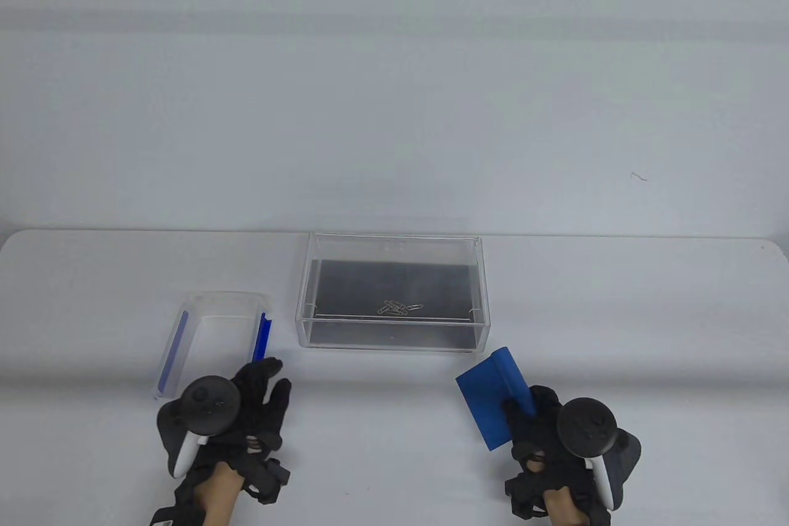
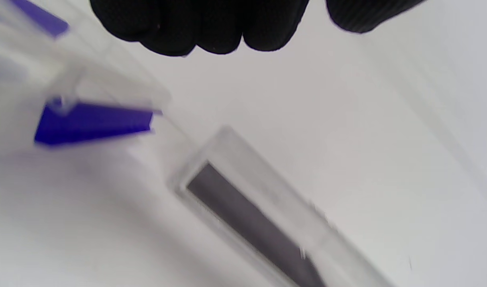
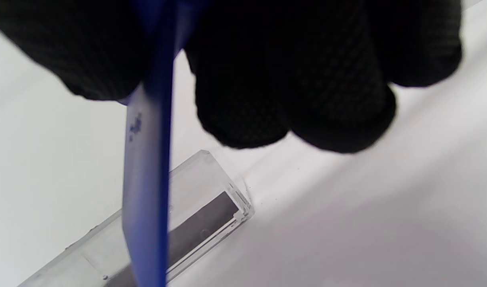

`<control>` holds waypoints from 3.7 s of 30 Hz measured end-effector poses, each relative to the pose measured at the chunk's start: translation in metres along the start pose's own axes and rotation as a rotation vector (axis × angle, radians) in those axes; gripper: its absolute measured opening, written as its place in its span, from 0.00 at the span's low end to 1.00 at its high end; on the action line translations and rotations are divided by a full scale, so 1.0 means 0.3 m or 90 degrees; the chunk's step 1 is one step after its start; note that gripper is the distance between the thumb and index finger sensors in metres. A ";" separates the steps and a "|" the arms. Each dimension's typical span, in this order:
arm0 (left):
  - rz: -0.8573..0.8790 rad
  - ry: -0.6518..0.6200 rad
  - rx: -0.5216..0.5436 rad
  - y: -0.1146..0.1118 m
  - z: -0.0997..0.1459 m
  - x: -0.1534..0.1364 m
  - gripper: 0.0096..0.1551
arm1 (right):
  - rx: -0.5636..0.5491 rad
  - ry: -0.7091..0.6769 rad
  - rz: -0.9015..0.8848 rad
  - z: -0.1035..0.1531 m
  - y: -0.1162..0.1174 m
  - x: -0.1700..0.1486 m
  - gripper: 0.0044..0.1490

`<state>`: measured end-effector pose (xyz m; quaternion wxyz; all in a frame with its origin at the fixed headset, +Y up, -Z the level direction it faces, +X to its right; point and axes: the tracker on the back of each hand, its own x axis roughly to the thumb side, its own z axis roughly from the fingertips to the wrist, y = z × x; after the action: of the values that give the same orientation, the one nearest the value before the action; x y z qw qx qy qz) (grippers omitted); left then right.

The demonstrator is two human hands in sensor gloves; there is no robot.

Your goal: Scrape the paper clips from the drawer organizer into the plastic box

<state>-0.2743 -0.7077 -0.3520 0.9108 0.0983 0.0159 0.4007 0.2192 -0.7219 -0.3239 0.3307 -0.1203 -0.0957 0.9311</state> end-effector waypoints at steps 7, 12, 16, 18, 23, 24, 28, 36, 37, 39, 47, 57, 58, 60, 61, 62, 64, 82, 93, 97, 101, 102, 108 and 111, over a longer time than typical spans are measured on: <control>-0.012 0.159 0.127 0.217 -0.081 -0.146 0.35 | 0.004 -0.029 0.022 -0.009 0.003 0.007 0.36; -0.014 0.331 0.087 0.268 -0.126 -0.283 0.38 | 0.002 -0.037 0.044 -0.024 0.005 0.011 0.36; -0.010 0.430 0.005 0.257 -0.152 -0.379 0.45 | -0.001 -0.028 0.038 -0.034 -0.004 0.004 0.37; -0.012 0.462 -0.031 0.242 -0.163 -0.413 0.47 | -0.005 -0.024 0.033 -0.037 -0.009 0.000 0.37; -0.022 0.516 -0.084 0.210 -0.180 -0.460 0.52 | -0.012 -0.020 0.023 -0.037 -0.018 -0.005 0.40; -0.024 0.530 -0.096 0.203 -0.183 -0.469 0.52 | -0.013 -0.020 0.020 -0.036 -0.020 -0.005 0.41; -0.051 0.579 -0.137 0.185 -0.182 -0.503 0.51 | -0.013 -0.020 0.012 -0.035 -0.026 -0.005 0.41; 0.012 0.577 -0.124 0.172 -0.165 -0.505 0.38 | -0.004 -0.013 0.014 -0.032 -0.028 -0.006 0.40; 0.035 0.572 -0.116 0.170 -0.156 -0.504 0.38 | -0.004 -0.012 0.009 -0.030 -0.028 -0.007 0.40; 0.101 0.568 -0.087 0.168 -0.134 -0.495 0.38 | -0.004 -0.009 -0.001 -0.027 -0.027 -0.007 0.40; 0.302 0.503 -0.073 0.167 -0.073 -0.381 0.41 | -0.001 -0.004 -0.030 -0.016 -0.021 -0.008 0.40; 0.456 0.307 -0.145 0.039 -0.026 -0.107 0.45 | 0.002 -0.010 -0.035 -0.005 -0.013 -0.002 0.41; 0.464 0.293 -0.153 0.015 -0.019 -0.080 0.45 | 0.003 -0.011 -0.035 -0.004 -0.011 -0.002 0.41; 0.470 0.269 -0.183 -0.044 -0.003 -0.026 0.45 | 0.007 -0.010 -0.039 -0.002 -0.006 -0.002 0.41; 0.472 0.260 -0.200 -0.071 0.004 -0.006 0.46 | 0.008 -0.010 -0.040 -0.001 -0.004 -0.002 0.41; 0.474 0.249 -0.220 -0.108 0.016 0.018 0.46 | 0.009 -0.010 -0.042 0.000 -0.003 -0.001 0.41; 0.478 0.237 -0.246 -0.170 0.037 0.047 0.47 | 0.009 -0.012 -0.041 0.002 -0.002 0.001 0.41; 0.540 0.322 -0.411 -0.450 0.174 0.093 0.50 | -0.006 -0.019 -0.060 0.005 -0.007 0.017 0.40; 0.501 0.351 -0.423 -0.490 0.178 0.056 0.53 | 0.048 -0.117 -0.084 -0.145 -0.003 0.209 0.40; 0.521 0.356 -0.430 -0.492 0.175 0.053 0.53 | 0.061 -0.158 -0.049 -0.218 0.035 0.312 0.39; 0.506 0.349 -0.434 -0.495 0.173 0.054 0.54 | 0.073 -0.205 0.038 -0.285 0.094 0.430 0.39; 0.505 0.348 -0.433 -0.496 0.173 0.054 0.54 | 0.075 -0.213 0.055 -0.295 0.106 0.447 0.39; 0.518 0.349 -0.431 -0.489 0.175 0.068 0.55 | 0.097 -0.229 0.137 -0.366 0.208 0.520 0.39; 0.525 0.347 -0.420 -0.483 0.171 0.065 0.55 | 0.120 -0.217 0.148 -0.388 0.245 0.528 0.39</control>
<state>-0.1502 -0.7974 -0.3286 0.6255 -0.2983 0.0845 0.7160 0.0899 -0.6655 -0.4792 0.2103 0.0597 -0.0481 0.9746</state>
